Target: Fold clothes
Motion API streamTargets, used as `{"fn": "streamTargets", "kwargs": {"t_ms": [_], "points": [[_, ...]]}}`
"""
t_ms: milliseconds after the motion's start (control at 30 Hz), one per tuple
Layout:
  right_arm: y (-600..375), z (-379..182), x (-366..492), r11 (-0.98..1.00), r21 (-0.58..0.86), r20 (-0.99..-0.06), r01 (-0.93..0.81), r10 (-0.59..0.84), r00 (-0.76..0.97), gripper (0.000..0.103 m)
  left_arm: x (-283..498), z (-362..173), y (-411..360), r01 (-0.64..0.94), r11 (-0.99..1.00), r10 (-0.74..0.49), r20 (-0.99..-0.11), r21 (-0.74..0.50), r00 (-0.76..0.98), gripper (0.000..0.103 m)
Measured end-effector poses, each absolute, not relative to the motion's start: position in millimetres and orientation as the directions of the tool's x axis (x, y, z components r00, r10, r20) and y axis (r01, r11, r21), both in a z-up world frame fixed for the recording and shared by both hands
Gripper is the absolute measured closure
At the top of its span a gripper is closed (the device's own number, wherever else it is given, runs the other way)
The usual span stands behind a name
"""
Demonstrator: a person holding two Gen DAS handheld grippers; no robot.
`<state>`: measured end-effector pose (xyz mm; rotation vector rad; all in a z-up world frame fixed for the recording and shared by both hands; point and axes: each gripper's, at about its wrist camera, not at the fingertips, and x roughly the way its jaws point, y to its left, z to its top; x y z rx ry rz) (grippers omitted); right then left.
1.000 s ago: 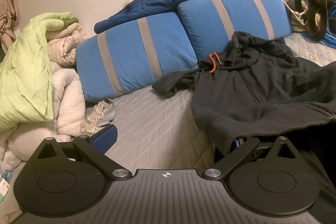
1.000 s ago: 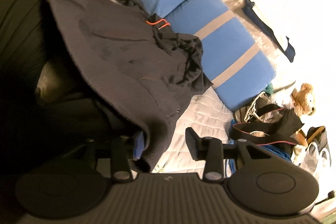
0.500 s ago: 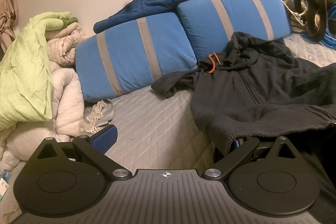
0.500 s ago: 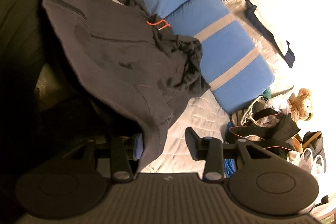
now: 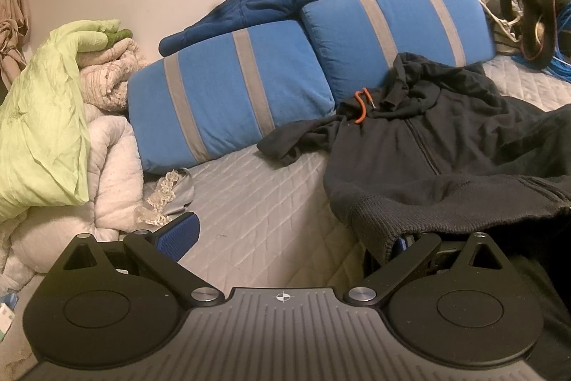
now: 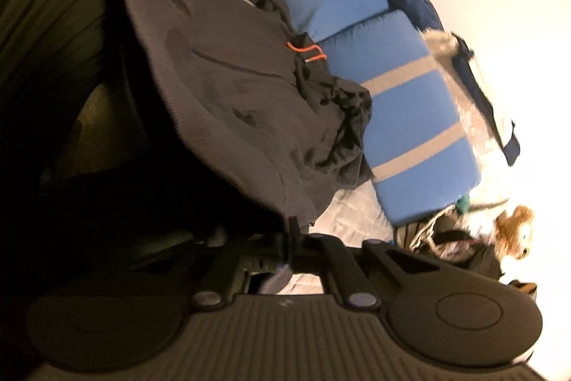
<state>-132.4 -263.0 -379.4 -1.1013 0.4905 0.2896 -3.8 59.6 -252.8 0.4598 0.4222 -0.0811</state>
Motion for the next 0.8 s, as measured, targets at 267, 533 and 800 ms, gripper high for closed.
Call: {"fn": "streamTargets", "kwargs": {"t_ms": [267,533,800], "points": [[-282,-332,-121,0.534,-0.771,-0.412,-0.346,-0.004,0.911,0.102,-3,-259,56,0.161,0.877,0.036,-0.396,0.453,0.918,0.0],[-299,-279,-103,0.634,-0.747,-0.262,-0.203,0.0,0.965,0.103,0,-271,44,0.175,0.844,0.056,-0.407,0.508,0.911,0.0],[-305,-266,-88,0.66,-0.736,-0.218,-0.151,-0.02,0.976,0.103,6,-275,51,0.095,0.959,0.055,-0.501,0.269,0.864,0.0]]}}
